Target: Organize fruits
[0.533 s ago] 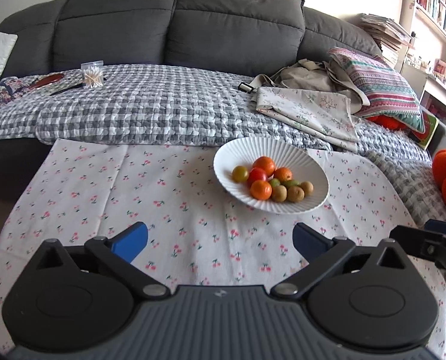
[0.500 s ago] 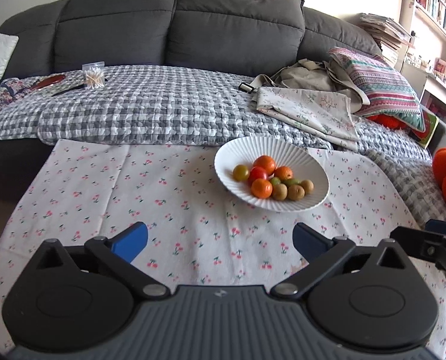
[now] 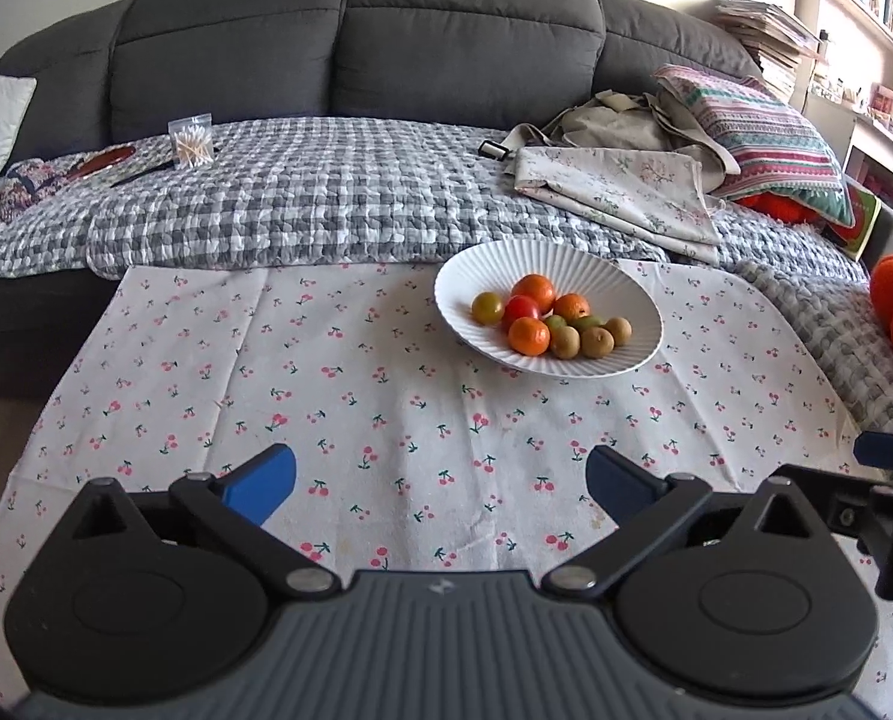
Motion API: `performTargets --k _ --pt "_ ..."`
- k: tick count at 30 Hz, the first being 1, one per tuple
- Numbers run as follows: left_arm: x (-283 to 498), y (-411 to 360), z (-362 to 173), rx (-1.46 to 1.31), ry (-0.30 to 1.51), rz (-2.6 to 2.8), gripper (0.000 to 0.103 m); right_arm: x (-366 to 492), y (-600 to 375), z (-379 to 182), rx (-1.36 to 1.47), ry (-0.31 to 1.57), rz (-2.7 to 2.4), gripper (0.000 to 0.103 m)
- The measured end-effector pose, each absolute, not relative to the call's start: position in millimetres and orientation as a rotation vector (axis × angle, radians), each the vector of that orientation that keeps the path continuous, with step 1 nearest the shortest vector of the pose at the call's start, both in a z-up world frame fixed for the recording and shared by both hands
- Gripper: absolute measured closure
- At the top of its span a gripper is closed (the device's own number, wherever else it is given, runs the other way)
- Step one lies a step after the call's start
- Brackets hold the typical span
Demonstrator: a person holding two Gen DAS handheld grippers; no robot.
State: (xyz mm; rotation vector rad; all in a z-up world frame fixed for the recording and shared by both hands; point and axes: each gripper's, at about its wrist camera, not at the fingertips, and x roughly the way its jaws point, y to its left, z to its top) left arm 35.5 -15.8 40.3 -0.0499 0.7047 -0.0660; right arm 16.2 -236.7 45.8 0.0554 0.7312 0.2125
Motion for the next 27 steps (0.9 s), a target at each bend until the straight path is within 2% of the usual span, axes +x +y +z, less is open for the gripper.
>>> performTargets --k 27 --pt "38.4 -20.3 32.4 -0.033 0.733 -0.095 0.001 18.0 -228.6 39.4 0.028 0.753 0.203 0.0"
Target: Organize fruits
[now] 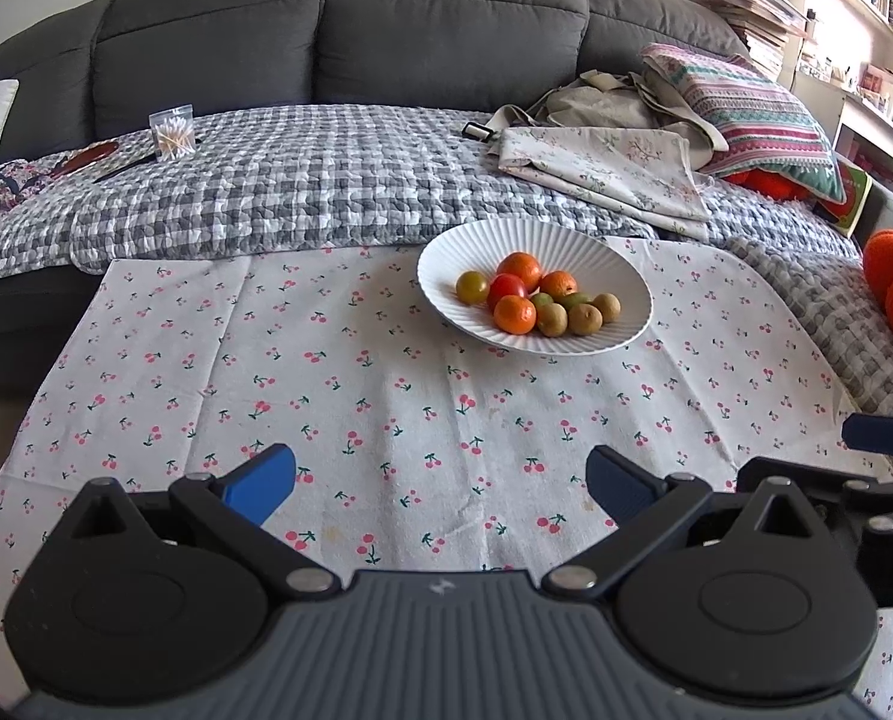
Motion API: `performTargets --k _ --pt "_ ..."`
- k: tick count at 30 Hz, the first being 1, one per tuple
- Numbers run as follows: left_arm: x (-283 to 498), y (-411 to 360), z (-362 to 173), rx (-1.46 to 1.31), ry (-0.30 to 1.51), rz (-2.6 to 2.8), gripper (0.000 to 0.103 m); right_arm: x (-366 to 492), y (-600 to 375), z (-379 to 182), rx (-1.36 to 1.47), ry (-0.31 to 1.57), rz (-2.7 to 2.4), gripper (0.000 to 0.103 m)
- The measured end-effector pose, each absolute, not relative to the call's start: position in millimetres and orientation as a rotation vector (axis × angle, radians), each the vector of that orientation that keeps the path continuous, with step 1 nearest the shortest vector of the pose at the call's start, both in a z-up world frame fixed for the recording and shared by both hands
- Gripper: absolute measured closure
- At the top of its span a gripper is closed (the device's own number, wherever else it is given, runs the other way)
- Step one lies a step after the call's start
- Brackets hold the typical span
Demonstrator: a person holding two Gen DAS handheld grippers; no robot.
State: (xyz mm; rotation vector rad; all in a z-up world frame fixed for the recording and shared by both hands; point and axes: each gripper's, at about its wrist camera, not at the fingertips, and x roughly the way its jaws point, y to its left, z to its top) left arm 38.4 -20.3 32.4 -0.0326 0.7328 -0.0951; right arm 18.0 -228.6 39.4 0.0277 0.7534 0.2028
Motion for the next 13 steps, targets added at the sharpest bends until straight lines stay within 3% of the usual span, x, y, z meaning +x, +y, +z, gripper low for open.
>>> performTargets --k 13 --pt "38.4 -22.9 31.8 -0.02 0.728 -0.109 0.001 18.2 -227.7 37.2 0.021 0.752 0.184 0.0"
